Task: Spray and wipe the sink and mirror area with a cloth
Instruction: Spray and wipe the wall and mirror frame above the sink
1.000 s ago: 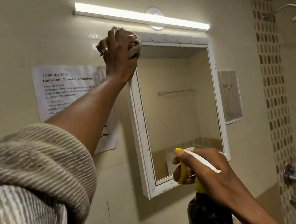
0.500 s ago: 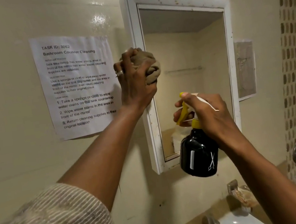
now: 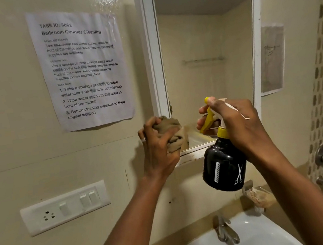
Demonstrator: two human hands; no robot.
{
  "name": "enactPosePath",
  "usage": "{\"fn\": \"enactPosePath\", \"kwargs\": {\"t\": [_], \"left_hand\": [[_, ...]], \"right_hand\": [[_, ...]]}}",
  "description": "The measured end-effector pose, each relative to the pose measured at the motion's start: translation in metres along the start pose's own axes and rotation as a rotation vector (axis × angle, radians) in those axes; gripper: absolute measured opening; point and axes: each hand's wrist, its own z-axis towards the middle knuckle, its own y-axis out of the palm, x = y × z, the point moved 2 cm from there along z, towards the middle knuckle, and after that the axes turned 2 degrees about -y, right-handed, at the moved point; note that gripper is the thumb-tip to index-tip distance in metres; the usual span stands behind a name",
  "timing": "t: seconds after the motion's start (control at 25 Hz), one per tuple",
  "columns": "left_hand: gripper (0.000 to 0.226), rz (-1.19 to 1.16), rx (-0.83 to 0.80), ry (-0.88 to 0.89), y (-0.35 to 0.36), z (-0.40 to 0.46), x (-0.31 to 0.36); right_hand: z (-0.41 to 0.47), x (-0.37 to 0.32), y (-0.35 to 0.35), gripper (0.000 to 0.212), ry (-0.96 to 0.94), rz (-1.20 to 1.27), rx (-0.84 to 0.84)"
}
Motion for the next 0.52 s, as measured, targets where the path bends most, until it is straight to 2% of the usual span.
{"fn": "enactPosePath", "kwargs": {"t": [0.32, 0.52], "left_hand": [[0.053, -0.138, 0.028, -0.226, 0.019, -0.078, -0.002], [0.048, -0.243, 0.035, -0.496, 0.029, -0.100, 0.014]], "right_hand": [[-0.021, -0.005, -0.028, 0.035, 0.019, 0.012, -0.007], [-0.029, -0.013, -0.036, 0.035, 0.012, 0.028, -0.018]]}}
